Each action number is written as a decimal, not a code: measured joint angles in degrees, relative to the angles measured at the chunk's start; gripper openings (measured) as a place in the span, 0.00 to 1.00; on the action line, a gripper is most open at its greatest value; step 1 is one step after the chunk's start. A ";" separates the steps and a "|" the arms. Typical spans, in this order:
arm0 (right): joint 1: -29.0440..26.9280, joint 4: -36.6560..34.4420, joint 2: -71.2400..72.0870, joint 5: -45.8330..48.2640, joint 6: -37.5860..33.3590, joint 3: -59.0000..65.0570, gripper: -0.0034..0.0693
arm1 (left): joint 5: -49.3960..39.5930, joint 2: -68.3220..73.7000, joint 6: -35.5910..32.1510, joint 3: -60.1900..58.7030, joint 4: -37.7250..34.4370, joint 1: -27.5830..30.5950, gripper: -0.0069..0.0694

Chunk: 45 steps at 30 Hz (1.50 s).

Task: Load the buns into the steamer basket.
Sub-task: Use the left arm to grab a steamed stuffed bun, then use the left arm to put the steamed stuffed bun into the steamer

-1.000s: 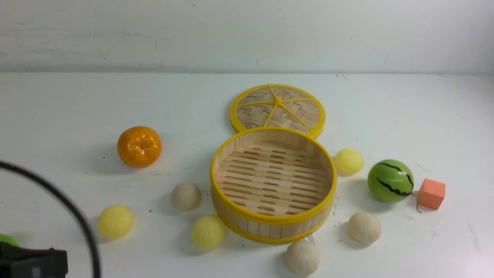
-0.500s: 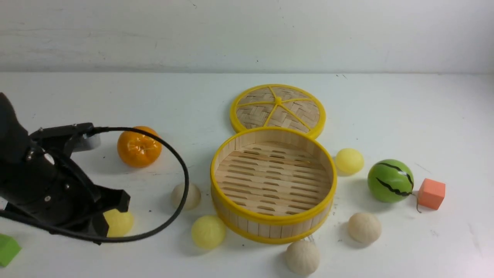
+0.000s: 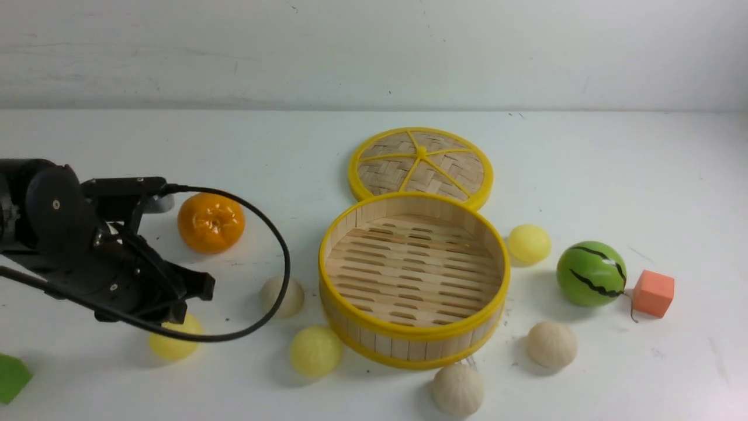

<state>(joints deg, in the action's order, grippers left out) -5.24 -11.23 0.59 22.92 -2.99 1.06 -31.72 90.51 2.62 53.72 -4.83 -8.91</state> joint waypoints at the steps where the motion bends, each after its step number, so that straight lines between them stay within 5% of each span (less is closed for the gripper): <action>1: 0.00 0.00 0.00 0.00 0.00 0.00 0.38 | 0.11 0.17 0.00 0.00 0.07 0.00 0.40; 15: 0.00 0.00 0.00 0.00 0.00 0.00 0.38 | 7.45 7.77 0.17 0.11 4.21 0.00 0.39; 19: 0.00 0.00 0.00 0.00 0.00 0.00 0.38 | 7.62 8.25 0.17 0.41 4.21 0.00 0.29; 22: 0.00 0.00 0.00 0.00 0.00 0.00 0.38 | 5.61 8.22 0.18 1.04 4.15 0.00 0.09; 26: 0.00 0.00 0.00 0.00 0.00 0.00 0.38 | -1.92 6.51 0.18 4.76 1.90 -0.61 0.07; 31: 0.00 0.00 0.00 0.00 0.00 0.00 0.38 | -10.29 2.90 -0.67 13.21 -0.49 -7.14 0.07; 39: 0.00 0.00 0.00 0.00 0.00 0.00 0.38 | -12.01 8.99 -1.44 28.64 -1.59 -20.78 0.07; 45: 0.00 0.00 0.00 0.00 0.00 0.00 0.38 | -13.69 19.31 -2.62 37.40 -1.78 -23.71 0.07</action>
<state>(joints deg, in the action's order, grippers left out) -5.24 -11.23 0.59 22.92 -2.99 1.06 -45.42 109.82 0.00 91.11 -6.62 -32.62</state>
